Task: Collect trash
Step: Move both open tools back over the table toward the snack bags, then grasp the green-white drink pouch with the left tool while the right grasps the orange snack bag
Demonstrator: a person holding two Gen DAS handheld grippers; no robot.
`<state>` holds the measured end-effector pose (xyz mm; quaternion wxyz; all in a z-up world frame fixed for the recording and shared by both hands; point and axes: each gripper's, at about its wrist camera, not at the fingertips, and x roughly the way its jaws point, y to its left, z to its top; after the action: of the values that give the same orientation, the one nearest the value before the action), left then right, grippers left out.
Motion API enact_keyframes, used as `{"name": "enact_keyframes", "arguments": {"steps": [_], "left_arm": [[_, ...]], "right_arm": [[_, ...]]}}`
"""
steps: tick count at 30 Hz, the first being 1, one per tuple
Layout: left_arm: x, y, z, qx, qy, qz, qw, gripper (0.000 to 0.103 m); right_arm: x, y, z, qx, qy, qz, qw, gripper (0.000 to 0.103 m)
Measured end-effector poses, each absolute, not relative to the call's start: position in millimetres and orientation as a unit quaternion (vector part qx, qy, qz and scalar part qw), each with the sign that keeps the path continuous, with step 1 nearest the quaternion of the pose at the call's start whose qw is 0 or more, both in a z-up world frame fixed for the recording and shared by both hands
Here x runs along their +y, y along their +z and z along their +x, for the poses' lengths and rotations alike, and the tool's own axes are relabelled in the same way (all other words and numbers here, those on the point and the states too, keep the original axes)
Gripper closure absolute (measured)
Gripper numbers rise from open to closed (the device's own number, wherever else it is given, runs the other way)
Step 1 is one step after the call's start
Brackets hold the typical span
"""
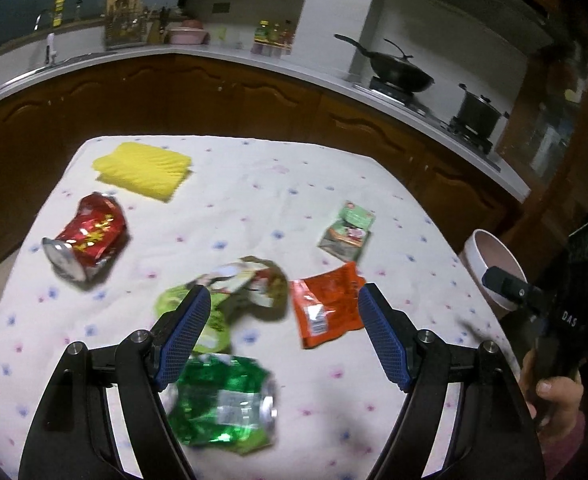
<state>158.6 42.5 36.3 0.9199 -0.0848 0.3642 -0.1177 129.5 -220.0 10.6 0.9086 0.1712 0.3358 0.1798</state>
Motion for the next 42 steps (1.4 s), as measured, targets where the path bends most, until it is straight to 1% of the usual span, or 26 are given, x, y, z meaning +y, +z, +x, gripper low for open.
{"name": "enact_keyframes", "arguments": {"steps": [5, 13, 16, 19, 22, 24, 27, 28, 29, 30, 31, 32, 33, 34, 35, 37, 40, 42], "left_arm": [[59, 33, 162, 0.371, -0.112, -0.077, 0.919, 0.025], [52, 20, 182, 0.395, -0.111, -0.008, 0.912, 0.026], [46, 14, 192, 0.409, -0.119, 0.01, 0.905, 0.032], [46, 8, 200, 0.421, -0.129, 0.013, 0.898, 0.04], [46, 3, 206, 0.429, -0.129, 0.018, 0.894, 0.045], [47, -1, 210, 0.435, -0.133, 0.018, 0.89, 0.048], [47, -6, 214, 0.444, -0.14, 0.015, 0.885, 0.057], [47, -9, 216, 0.449, -0.145, 0.013, 0.882, 0.063], [47, -12, 217, 0.452, -0.148, 0.013, 0.88, 0.071], [46, -13, 218, 0.453, -0.15, 0.013, 0.879, 0.074], [45, -15, 219, 0.456, -0.154, 0.014, 0.877, 0.078], [45, -16, 218, 0.453, -0.154, 0.016, 0.878, 0.08], [45, -15, 218, 0.451, -0.157, 0.016, 0.879, 0.082], [45, -14, 218, 0.449, -0.159, 0.016, 0.879, 0.088], [44, -13, 218, 0.446, -0.159, 0.017, 0.881, 0.092], [44, -10, 218, 0.441, -0.161, 0.018, 0.883, 0.094], [42, -5, 217, 0.431, -0.16, 0.02, 0.888, 0.097], [41, 0, 217, 0.422, -0.157, 0.021, 0.892, 0.099]], "right_arm": [[-196, 3, 140, 0.356, 0.207, 0.167, 0.896, 0.017], [-166, -8, 157, 0.37, 0.229, 0.159, 0.886, 0.017], [-158, -15, 165, 0.379, 0.228, 0.152, 0.884, 0.017], [-153, -23, 173, 0.393, 0.226, 0.149, 0.879, 0.017], [-143, -31, 180, 0.407, 0.226, 0.136, 0.874, 0.018], [-136, -37, 184, 0.418, 0.227, 0.125, 0.871, 0.019], [-125, -44, 189, 0.432, 0.227, 0.104, 0.867, 0.023], [-122, -47, 190, 0.437, 0.227, 0.097, 0.865, 0.028], [-119, -50, 192, 0.443, 0.226, 0.091, 0.863, 0.037], [-116, -54, 194, 0.45, 0.224, 0.086, 0.86, 0.044], [-113, -57, 195, 0.456, 0.22, 0.08, 0.858, 0.057], [-113, -58, 194, 0.453, 0.216, 0.075, 0.862, 0.065], [-114, -57, 193, 0.449, 0.215, 0.073, 0.864, 0.067], [-115, -57, 193, 0.448, 0.219, 0.077, 0.863, 0.069], [-117, -57, 192, 0.446, 0.22, 0.08, 0.864, 0.07], [-121, -54, 189, 0.439, 0.217, 0.079, 0.868, 0.073], [-128, -47, 183, 0.429, 0.224, 0.085, 0.871, 0.083], [-136, -41, 179, 0.421, 0.22, 0.09, 0.875, 0.085]]}}
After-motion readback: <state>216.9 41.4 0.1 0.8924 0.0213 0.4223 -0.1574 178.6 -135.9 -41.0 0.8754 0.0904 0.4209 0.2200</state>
